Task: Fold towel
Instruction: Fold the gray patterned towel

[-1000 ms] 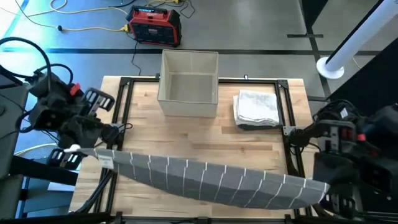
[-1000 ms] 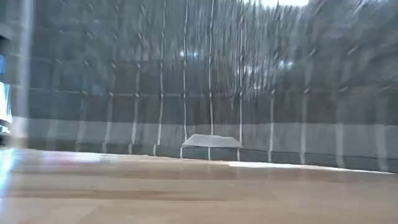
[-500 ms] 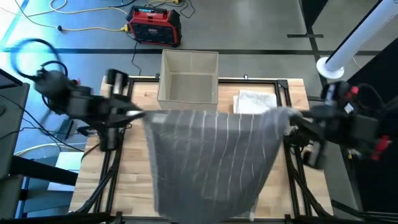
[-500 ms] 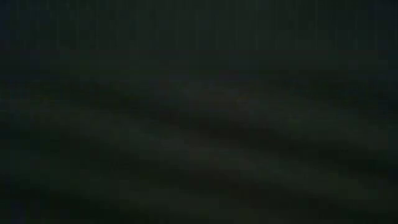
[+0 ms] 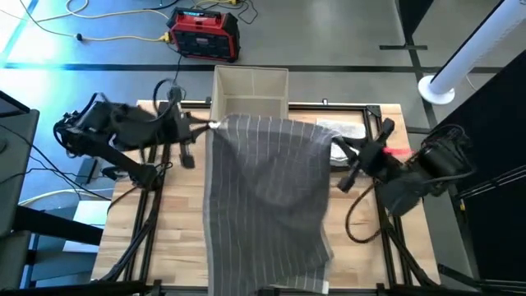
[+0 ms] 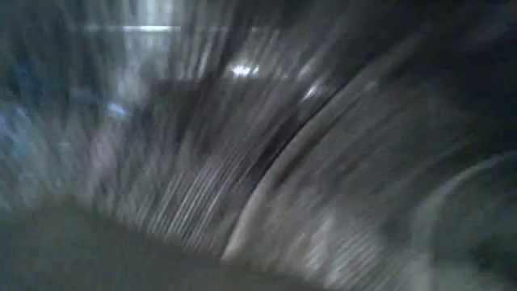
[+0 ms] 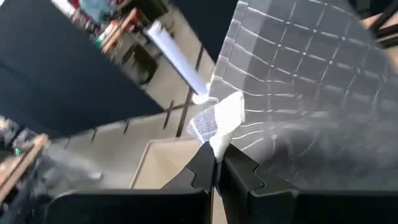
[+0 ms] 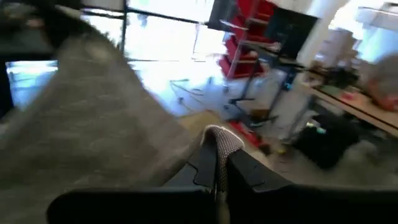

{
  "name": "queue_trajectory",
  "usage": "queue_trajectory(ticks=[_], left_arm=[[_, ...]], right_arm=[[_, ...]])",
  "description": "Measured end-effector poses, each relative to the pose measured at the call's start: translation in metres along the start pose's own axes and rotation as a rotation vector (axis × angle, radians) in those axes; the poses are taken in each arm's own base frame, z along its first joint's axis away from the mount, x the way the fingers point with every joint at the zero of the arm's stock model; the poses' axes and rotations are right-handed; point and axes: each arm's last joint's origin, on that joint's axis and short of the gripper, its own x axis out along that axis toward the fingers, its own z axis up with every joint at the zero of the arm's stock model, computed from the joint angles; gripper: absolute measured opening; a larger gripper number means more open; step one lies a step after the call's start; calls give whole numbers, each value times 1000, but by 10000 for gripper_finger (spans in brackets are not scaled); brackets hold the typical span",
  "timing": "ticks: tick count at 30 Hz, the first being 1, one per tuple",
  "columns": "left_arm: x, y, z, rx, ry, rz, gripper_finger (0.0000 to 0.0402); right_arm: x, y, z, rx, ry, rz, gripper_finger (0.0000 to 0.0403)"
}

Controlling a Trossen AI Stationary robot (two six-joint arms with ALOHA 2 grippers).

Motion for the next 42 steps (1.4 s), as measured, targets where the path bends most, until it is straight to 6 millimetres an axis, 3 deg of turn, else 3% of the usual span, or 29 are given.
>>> queue_trajectory(ticks=[8,15,19,23,28,31,42], left_arm=[[49,-5,-34,-39,165,-170,0],[93,-2,-74,38,317,-164,0],[101,3,-84,-16,330,-208,0],[92,-4,-92,-76,407,-353,0],[76,-20,-104,-132,604,-519,0],[71,-35,-106,-166,628,-591,0],[74,-138,-135,-236,671,-913,0]], right_arm=[[33,2,-57,37,275,45,0],[48,2,-102,73,344,-1,0],[55,2,-117,113,352,12,0],[53,7,-132,163,411,119,0],[49,28,-152,211,531,308,0],[48,46,-165,238,623,447,0],[46,105,-195,333,798,796,0]])
